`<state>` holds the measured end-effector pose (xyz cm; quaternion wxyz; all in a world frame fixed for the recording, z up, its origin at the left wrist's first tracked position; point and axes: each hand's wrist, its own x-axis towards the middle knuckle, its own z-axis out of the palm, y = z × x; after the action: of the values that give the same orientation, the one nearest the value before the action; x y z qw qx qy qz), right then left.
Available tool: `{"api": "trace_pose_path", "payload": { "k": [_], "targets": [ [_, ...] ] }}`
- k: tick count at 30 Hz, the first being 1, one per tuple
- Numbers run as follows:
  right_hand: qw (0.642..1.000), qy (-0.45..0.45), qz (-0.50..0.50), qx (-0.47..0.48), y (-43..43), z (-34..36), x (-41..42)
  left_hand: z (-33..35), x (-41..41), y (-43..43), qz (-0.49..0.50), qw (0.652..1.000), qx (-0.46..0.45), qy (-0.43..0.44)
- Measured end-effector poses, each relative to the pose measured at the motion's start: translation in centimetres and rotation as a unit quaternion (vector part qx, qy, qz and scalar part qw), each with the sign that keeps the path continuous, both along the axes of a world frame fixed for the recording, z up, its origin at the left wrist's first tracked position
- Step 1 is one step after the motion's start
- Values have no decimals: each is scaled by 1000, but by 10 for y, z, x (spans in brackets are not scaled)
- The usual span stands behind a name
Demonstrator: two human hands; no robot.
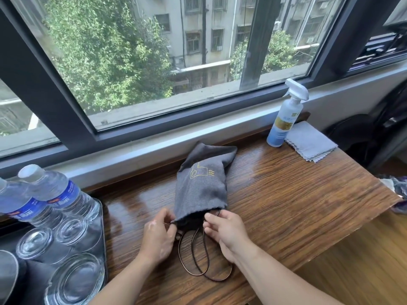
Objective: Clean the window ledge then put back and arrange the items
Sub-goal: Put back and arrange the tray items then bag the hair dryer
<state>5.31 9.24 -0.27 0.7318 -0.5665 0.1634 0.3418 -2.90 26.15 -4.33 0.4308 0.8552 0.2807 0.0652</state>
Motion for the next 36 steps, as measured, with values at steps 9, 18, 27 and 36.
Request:
{"api": "trace_pose_path", "payload": {
  "k": [9,18,27,36],
  "targets": [
    [990,-72,-65,-104,21,-7,3,15,-3,7,-39,998,-15,44],
    [826,-304,260,-397,-26,1,10,21,-20,-2,36,997,-35,65],
    [753,-295,334,-485,-52,-17,-16,25,-46,-36,41,972,-81,215],
    [795,-251,354,-423,-47,-13,-23,23,-44,-62,120,955,-258,89]
  ]
}}
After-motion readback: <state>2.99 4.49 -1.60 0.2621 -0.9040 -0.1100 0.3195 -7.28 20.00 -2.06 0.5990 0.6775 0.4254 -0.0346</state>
